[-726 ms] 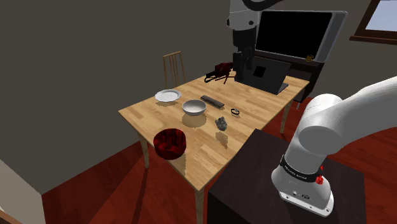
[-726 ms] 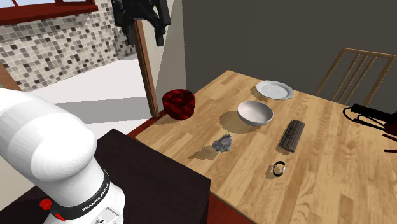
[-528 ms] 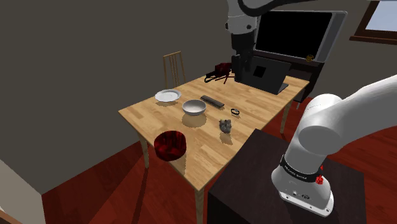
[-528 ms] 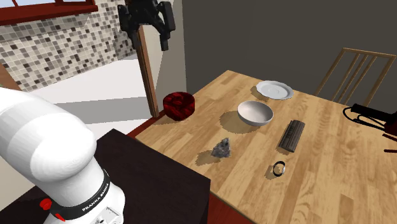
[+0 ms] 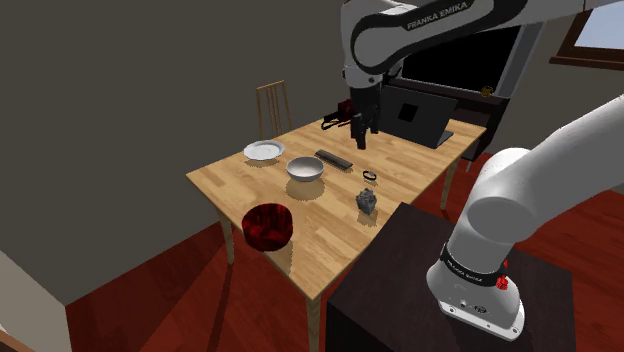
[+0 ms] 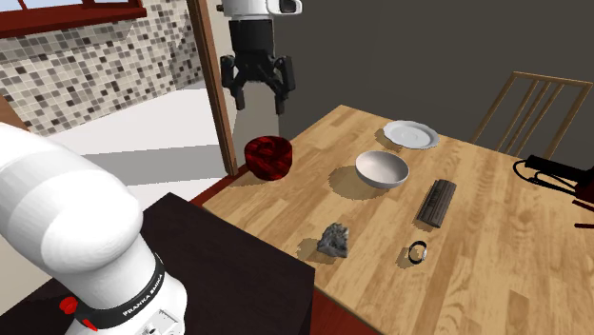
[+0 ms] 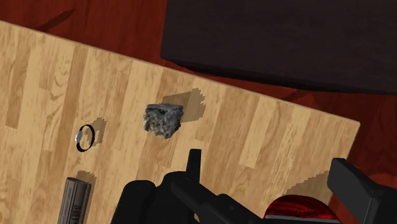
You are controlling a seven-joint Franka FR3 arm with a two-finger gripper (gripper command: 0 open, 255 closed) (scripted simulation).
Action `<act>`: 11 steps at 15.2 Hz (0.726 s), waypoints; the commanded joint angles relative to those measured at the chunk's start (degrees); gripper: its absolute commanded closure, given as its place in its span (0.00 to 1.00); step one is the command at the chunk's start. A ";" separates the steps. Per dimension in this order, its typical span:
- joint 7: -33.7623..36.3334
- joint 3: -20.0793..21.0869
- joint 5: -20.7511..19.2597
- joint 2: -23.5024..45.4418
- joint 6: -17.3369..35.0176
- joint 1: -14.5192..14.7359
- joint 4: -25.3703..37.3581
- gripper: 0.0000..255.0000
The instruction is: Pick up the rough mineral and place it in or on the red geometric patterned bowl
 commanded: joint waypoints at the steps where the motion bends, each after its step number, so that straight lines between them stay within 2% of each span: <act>1: -0.76 -1.09 -0.80 3.81 4.18 -0.49 -0.26 0.00; 11: -3.73 -5.17 -2.70 24.50 22.34 -2.24 2.14 0.00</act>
